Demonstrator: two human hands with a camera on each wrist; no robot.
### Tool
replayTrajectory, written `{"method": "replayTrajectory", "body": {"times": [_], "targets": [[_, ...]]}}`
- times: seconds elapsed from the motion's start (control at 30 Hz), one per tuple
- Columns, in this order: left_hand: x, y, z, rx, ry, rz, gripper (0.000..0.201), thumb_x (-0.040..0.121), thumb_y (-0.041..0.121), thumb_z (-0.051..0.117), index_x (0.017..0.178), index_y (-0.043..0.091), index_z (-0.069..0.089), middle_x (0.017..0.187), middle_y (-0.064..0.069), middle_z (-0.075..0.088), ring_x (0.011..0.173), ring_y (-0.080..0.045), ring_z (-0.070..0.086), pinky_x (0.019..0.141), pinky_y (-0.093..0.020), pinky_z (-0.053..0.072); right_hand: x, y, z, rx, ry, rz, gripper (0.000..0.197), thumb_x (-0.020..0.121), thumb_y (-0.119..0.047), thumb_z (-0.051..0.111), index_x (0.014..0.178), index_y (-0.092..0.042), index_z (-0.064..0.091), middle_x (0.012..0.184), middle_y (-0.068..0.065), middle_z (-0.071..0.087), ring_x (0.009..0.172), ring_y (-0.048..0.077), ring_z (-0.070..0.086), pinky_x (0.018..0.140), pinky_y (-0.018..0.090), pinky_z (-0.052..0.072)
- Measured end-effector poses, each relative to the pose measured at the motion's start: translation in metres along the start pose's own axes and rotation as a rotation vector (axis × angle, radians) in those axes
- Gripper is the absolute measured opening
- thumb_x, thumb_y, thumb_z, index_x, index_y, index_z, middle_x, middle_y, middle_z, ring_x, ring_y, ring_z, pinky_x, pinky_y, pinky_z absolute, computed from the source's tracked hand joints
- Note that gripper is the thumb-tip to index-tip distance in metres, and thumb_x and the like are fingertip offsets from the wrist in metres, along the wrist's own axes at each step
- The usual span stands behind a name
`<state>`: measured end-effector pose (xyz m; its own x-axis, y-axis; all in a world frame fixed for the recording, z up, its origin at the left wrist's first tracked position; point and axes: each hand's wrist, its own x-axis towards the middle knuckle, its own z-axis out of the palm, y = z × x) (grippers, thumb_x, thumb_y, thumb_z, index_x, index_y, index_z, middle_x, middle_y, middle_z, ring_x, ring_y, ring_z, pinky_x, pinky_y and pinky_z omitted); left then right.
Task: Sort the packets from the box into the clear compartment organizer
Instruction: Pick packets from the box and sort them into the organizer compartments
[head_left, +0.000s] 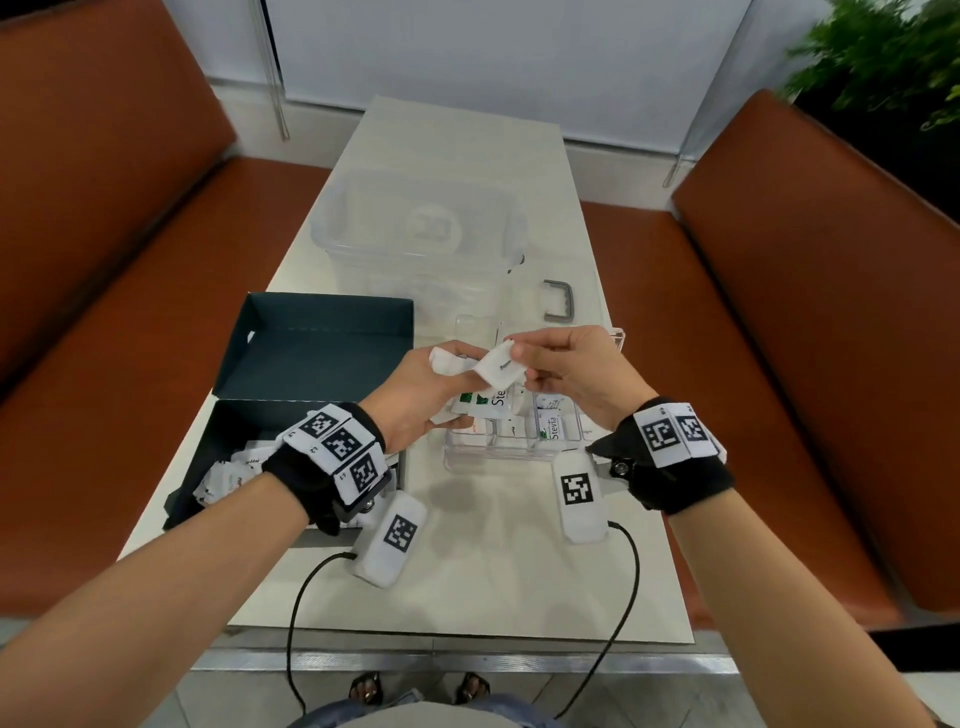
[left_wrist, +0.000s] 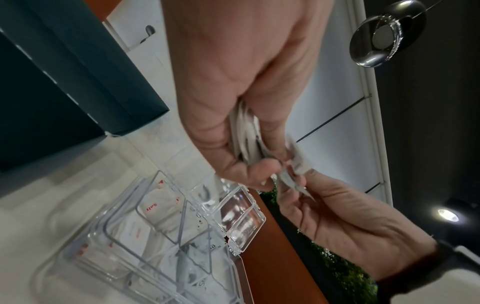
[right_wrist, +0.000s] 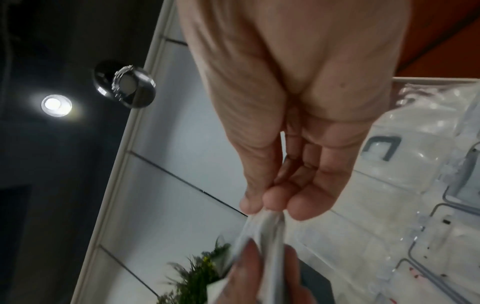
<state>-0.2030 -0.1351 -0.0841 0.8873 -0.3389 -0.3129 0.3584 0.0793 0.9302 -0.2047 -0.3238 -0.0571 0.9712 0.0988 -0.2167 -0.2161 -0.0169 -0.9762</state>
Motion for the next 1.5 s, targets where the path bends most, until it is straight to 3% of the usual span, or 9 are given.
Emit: {"method": "replayTrajectory", "body": {"times": [0.13, 0.3, 0.67, 0.77, 0.83, 0.93, 1.03, 1.2, 1.5], "targets": [[0.000, 0.000, 0.000, -0.071, -0.066, -0.013, 0.023, 0.085, 0.021, 0.072, 0.106, 0.015, 0.065, 0.093, -0.004, 0.070, 0.080, -0.015, 0.068, 0.064, -0.029, 0.057, 0.000, 0.004, 0.003, -0.054, 0.024, 0.047, 0.015, 0.084, -0.005, 0.070, 0.096, 0.003, 0.069, 0.069, 0.007, 0.062, 0.056, 0.011, 0.054, 0.058, 0.020, 0.052], [0.001, -0.002, -0.004, -0.049, -0.124, -0.022, 0.033, 0.077, 0.004, 0.077, 0.104, 0.021, 0.067, 0.090, 0.002, 0.072, 0.078, -0.009, 0.069, 0.065, -0.026, 0.057, 0.000, 0.006, 0.001, -0.069, 0.032, 0.069, 0.019, 0.087, -0.011, 0.068, 0.101, 0.002, 0.067, 0.079, 0.009, 0.064, 0.059, 0.011, 0.056, 0.057, 0.022, 0.051], [0.004, -0.004, -0.015, 0.003, -0.120, -0.058, 0.035, 0.072, 0.000, 0.078, 0.099, 0.021, 0.071, 0.096, -0.003, 0.075, 0.085, -0.018, 0.073, 0.065, -0.030, 0.059, 0.009, 0.006, -0.020, -0.293, 0.172, -0.086, 0.007, 0.081, -0.011, 0.075, 0.087, -0.012, 0.071, 0.068, 0.001, 0.069, 0.050, 0.006, 0.059, 0.049, 0.018, 0.050], [0.003, -0.004, -0.019, 0.004, -0.107, -0.061, 0.036, 0.072, 0.002, 0.078, 0.102, 0.019, 0.071, 0.099, -0.005, 0.075, 0.088, -0.020, 0.073, 0.066, -0.030, 0.060, 0.016, 0.009, -0.029, -0.475, 0.207, -0.133, 0.006, 0.081, -0.014, 0.075, 0.087, -0.012, 0.073, 0.066, -0.007, 0.068, 0.047, -0.004, 0.055, 0.049, 0.011, 0.045], [0.003, -0.004, -0.020, 0.008, -0.092, -0.062, 0.037, 0.072, 0.002, 0.078, 0.104, 0.019, 0.070, 0.102, -0.006, 0.075, 0.091, -0.022, 0.073, 0.068, -0.031, 0.060, 0.021, 0.015, -0.030, -0.658, 0.188, -0.156, 0.005, 0.082, -0.016, 0.074, 0.086, -0.013, 0.074, 0.071, -0.008, 0.069, 0.056, -0.008, 0.057, 0.059, 0.008, 0.043], [0.003, -0.003, -0.021, 0.006, -0.082, -0.067, 0.036, 0.072, 0.002, 0.078, 0.103, 0.019, 0.071, 0.104, -0.008, 0.075, 0.094, -0.023, 0.072, 0.071, -0.033, 0.060, 0.028, 0.027, -0.024, -0.923, 0.097, -0.139, 0.006, 0.085, -0.018, 0.070, 0.088, -0.016, 0.074, 0.086, -0.003, 0.071, 0.079, 0.006, 0.062, 0.077, 0.020, 0.046], [0.002, -0.004, -0.020, 0.002, -0.073, -0.071, 0.033, 0.075, 0.000, 0.077, 0.102, 0.020, 0.071, 0.104, -0.008, 0.074, 0.093, -0.022, 0.073, 0.069, -0.031, 0.061, 0.034, 0.040, -0.012, -1.218, 0.053, -0.100, 0.008, 0.088, -0.024, 0.065, 0.089, -0.026, 0.073, 0.085, -0.012, 0.066, 0.088, 0.014, 0.059, 0.087, 0.035, 0.039], [-0.002, -0.006, -0.020, -0.005, -0.062, -0.079, 0.034, 0.076, -0.001, 0.076, 0.103, 0.019, 0.070, 0.105, -0.007, 0.074, 0.089, -0.021, 0.073, 0.067, -0.029, 0.059, 0.040, 0.058, -0.002, -1.387, -0.003, -0.051, 0.013, 0.088, -0.025, 0.060, 0.088, -0.030, 0.072, 0.090, -0.008, 0.069, 0.090, 0.020, 0.057, 0.081, 0.038, 0.023], [-0.006, -0.006, -0.021, -0.027, -0.056, -0.096, 0.032, 0.079, -0.003, 0.072, 0.104, 0.016, 0.069, 0.098, -0.005, 0.075, 0.082, -0.018, 0.074, 0.063, -0.028, 0.058, 0.037, 0.081, 0.000, -1.430, 0.092, -0.151, 0.014, 0.088, -0.033, 0.063, 0.099, -0.033, 0.072, 0.097, -0.009, 0.071, 0.099, 0.019, 0.054, 0.076, 0.036, 0.018]]}}
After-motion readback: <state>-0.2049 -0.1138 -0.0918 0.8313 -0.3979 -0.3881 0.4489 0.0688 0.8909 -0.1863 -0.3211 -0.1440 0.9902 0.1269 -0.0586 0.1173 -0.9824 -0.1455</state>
